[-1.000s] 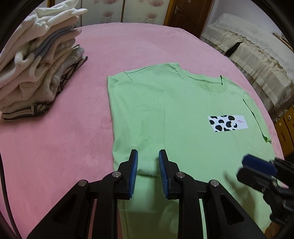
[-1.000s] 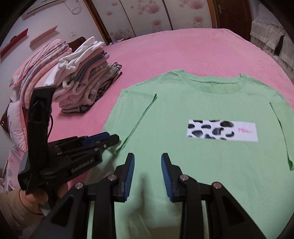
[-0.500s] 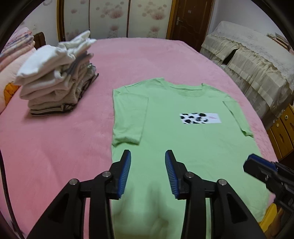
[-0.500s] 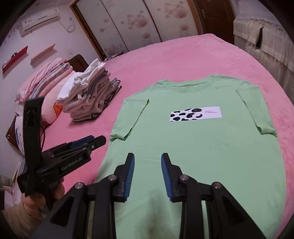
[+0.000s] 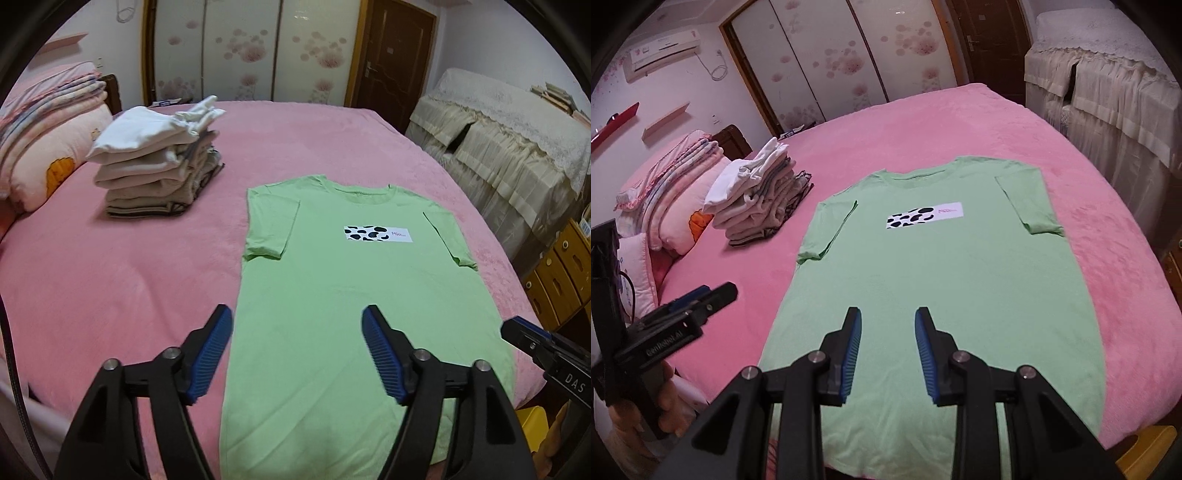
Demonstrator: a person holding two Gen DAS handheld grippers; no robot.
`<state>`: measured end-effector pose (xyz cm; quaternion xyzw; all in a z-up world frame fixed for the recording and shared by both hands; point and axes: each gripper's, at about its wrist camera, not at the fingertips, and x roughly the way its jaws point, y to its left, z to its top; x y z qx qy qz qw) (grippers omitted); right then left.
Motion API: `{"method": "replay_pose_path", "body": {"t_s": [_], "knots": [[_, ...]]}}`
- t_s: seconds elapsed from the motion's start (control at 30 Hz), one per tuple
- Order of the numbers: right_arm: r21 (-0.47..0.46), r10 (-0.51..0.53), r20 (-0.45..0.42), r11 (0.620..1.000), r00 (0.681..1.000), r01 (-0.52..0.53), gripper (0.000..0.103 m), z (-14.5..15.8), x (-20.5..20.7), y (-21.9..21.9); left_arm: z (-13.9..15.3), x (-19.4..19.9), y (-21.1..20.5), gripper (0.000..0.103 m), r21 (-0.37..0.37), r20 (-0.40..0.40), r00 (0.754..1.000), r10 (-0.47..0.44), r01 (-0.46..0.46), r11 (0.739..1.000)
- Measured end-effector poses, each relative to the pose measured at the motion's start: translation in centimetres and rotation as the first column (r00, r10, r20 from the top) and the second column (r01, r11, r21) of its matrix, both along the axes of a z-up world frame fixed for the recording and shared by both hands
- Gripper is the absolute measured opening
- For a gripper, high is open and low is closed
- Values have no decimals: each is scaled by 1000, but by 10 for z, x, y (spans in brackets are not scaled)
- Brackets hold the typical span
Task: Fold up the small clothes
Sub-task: 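Raise both tools back from the green T-shirt, then move both tools to the shirt hem and close them on it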
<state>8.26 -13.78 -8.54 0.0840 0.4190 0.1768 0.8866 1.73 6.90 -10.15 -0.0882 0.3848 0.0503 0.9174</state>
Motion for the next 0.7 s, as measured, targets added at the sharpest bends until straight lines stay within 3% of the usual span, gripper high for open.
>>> {"method": "replay_pose_path", "body": {"t_s": [0.3, 0.7], "knots": [[3, -16, 57, 1000, 998, 16, 33, 14, -43, -24, 7, -47, 4, 90, 3, 21, 999, 34, -34, 999], [-37, -39, 65, 998, 997, 42, 33, -2, -74, -68, -12, -82, 9, 90, 77, -6, 1000, -19, 19, 997]]}}
